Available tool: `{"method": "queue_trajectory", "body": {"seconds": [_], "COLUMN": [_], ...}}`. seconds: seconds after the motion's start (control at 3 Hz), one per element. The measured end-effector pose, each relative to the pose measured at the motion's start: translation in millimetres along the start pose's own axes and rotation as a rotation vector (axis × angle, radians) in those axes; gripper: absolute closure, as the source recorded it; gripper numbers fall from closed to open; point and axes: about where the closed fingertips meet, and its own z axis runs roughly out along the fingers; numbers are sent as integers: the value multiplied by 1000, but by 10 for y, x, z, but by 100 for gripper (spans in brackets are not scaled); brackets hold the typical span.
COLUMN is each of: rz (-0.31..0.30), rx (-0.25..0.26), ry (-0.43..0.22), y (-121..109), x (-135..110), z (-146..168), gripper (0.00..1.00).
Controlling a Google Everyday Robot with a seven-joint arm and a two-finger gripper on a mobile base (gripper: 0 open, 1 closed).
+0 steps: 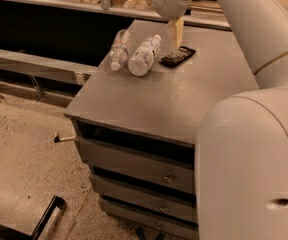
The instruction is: Move blue plastic bottle near water bottle
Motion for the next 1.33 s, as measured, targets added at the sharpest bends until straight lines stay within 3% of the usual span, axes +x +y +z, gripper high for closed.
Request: {"method": "queue_trajectory", "body": {"seconds": [0.33, 0.67, 1.0, 1.33], "rz": [-62, -76, -50, -51], "rx": [-75, -90, -10, 103], "ry": [98, 116, 101, 72], "y": [-247, -323, -192, -50], "x": [-109, -133, 20, 120], "z": [-547, -610, -571, -673], "gripper": [0, 0, 0, 0]}}
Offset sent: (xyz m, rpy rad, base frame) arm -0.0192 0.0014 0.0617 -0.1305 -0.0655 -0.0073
